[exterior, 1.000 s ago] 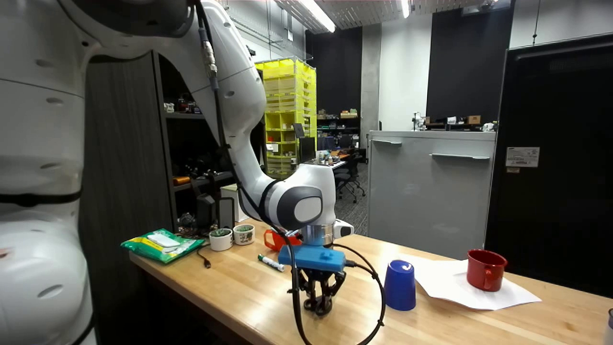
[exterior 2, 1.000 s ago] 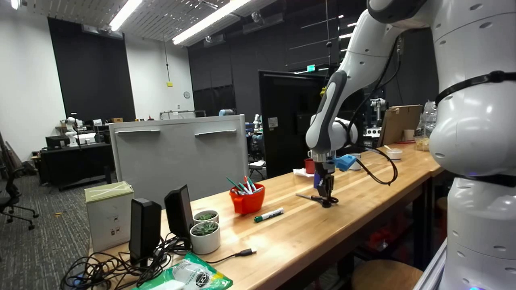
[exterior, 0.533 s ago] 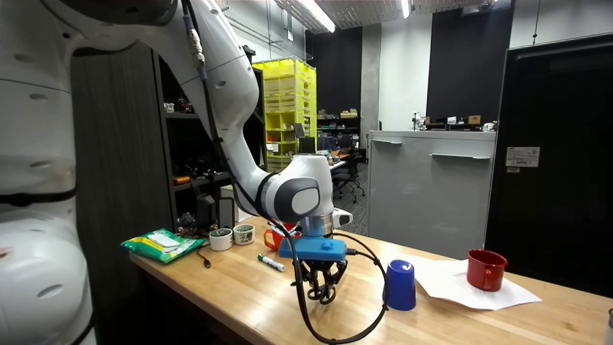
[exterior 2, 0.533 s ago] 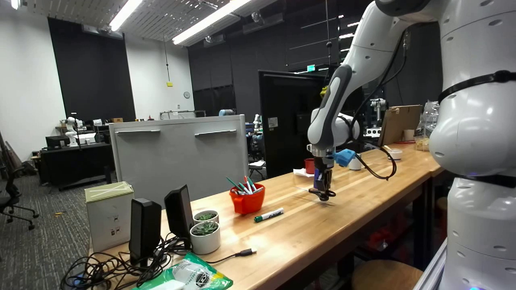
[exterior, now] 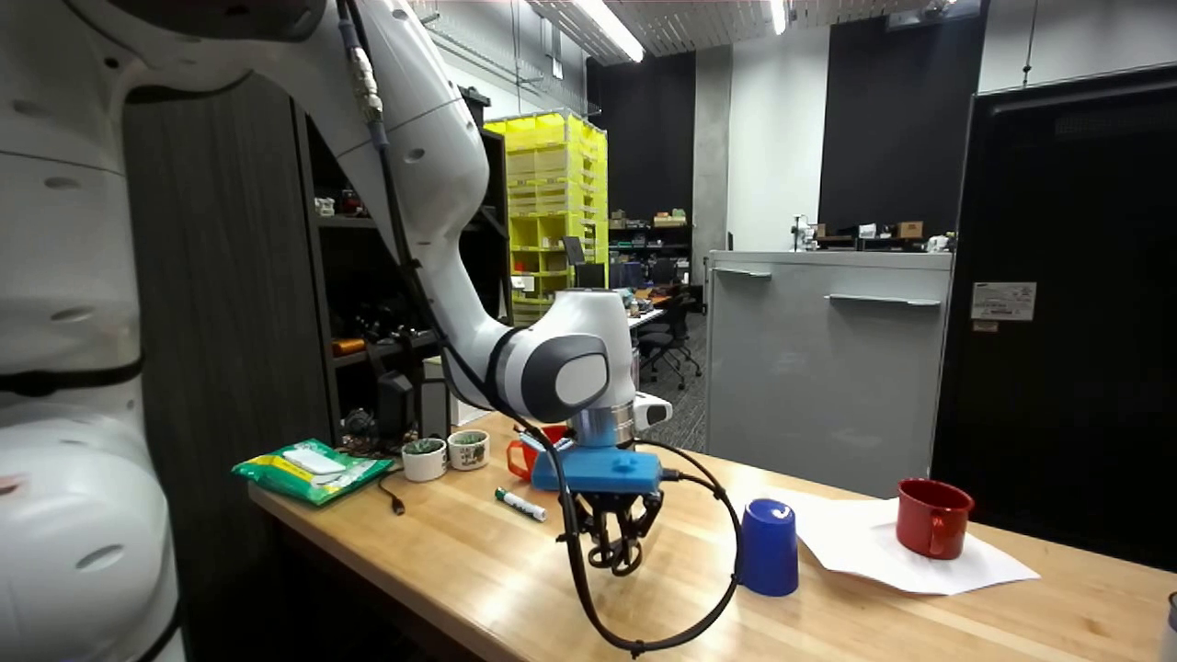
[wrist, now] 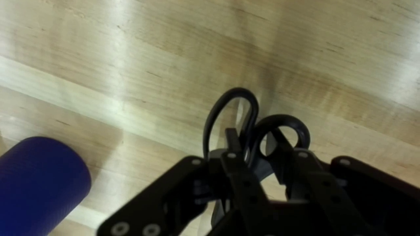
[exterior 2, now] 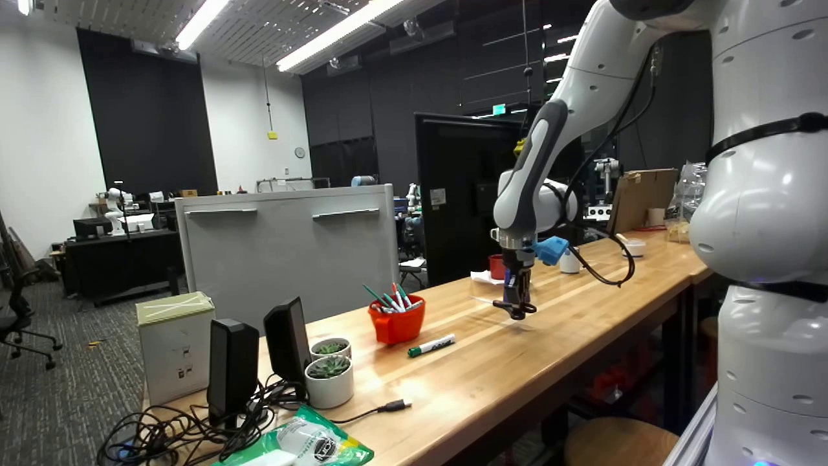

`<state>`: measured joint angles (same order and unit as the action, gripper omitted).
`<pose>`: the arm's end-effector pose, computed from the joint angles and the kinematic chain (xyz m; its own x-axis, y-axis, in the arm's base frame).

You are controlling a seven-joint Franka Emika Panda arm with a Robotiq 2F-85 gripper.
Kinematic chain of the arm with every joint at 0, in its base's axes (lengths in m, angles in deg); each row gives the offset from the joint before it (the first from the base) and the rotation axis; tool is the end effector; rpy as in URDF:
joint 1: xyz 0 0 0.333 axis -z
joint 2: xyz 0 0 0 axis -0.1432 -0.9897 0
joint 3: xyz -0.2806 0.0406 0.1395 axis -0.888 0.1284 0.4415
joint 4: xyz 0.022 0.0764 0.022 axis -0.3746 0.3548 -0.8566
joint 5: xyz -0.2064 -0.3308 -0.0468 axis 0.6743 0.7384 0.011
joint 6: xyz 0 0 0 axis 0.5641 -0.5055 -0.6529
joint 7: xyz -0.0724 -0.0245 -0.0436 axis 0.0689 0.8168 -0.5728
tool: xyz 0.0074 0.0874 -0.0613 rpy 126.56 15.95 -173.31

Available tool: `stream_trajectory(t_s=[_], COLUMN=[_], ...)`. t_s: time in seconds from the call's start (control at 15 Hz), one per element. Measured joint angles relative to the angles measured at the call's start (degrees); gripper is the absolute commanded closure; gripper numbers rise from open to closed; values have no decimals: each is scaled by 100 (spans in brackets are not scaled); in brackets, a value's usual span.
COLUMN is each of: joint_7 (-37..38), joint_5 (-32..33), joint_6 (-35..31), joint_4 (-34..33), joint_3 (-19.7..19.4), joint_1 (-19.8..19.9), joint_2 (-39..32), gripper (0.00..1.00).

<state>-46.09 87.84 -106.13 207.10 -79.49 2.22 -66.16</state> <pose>0.4421 -0.1324 0.2607 0.9481 0.3114 0.0643 0.3028 -0.9459 0.1166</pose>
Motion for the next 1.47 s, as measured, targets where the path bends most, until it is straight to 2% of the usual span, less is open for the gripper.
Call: stream_trajectory(t_s=[0.2, 0.47, 0.67, 0.87, 0.93, 1.0, 1.33, 1.47], joint_7=[10, 35, 81, 87, 92, 98, 110, 122], joint_5=[0, 0, 0, 1, 1, 1, -30, -89], joint_6=[-3, -9, -11, -11, -11, -11, 68, 163], joint_4=[1, 1, 1, 2, 2, 3, 5, 5], joint_3=[1, 5, 13, 9, 7, 5, 5, 12], joint_1=[-38, -80, -102, -105, -105, -105, -109, -117], joint_2=[0, 0, 0, 12, 30, 55, 269, 385], gripper=[54, 61, 62, 58, 50, 34, 3, 0])
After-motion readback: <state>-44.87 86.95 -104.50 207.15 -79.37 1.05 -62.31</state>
